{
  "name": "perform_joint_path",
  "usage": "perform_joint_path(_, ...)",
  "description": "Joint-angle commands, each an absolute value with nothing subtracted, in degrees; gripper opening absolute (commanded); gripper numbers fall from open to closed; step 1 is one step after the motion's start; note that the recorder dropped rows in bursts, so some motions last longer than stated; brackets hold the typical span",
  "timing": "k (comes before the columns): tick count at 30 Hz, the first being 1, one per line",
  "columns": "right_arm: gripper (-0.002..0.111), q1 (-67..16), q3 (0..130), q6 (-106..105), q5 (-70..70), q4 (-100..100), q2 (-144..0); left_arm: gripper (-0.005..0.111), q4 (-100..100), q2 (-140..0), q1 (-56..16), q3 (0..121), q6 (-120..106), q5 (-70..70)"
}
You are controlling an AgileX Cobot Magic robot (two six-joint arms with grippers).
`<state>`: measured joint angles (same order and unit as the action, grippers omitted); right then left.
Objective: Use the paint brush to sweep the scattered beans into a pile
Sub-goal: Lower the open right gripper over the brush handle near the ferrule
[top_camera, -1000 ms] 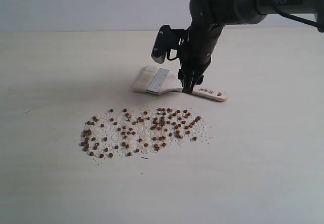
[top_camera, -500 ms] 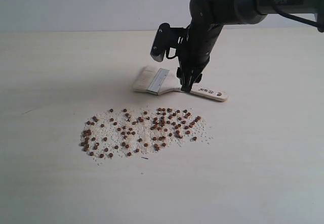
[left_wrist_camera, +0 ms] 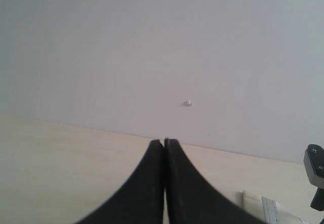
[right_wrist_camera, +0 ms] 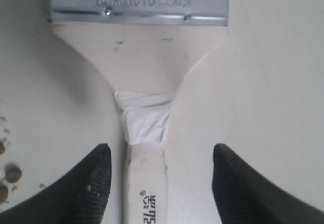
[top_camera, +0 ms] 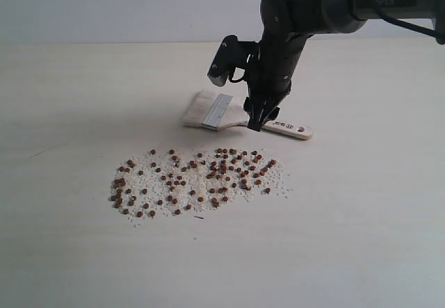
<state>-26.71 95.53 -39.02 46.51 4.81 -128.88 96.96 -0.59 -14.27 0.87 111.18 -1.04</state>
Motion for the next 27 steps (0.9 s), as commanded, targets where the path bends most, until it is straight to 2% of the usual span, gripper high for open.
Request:
perform_joint_path(1,0.056,-26.7,96.0,-43.7,49.2,4.4,-128.2,0.000,97.0,-0.6,-14.5,0.7,111.2,-1.2)
perform_joint_path(12,0.056,-26.7,100.9,-51.7,52.2,0.0,-128.3,0.000,97.0,-0.6,-14.5,0.7,111.2,-1.2)
perform_joint_path(27,0.056,-25.3,101.0,-54.1,52.7,-2.7,-130.8,0.000,97.0,-0.6,-14.5,0.7,111.2,-1.2)
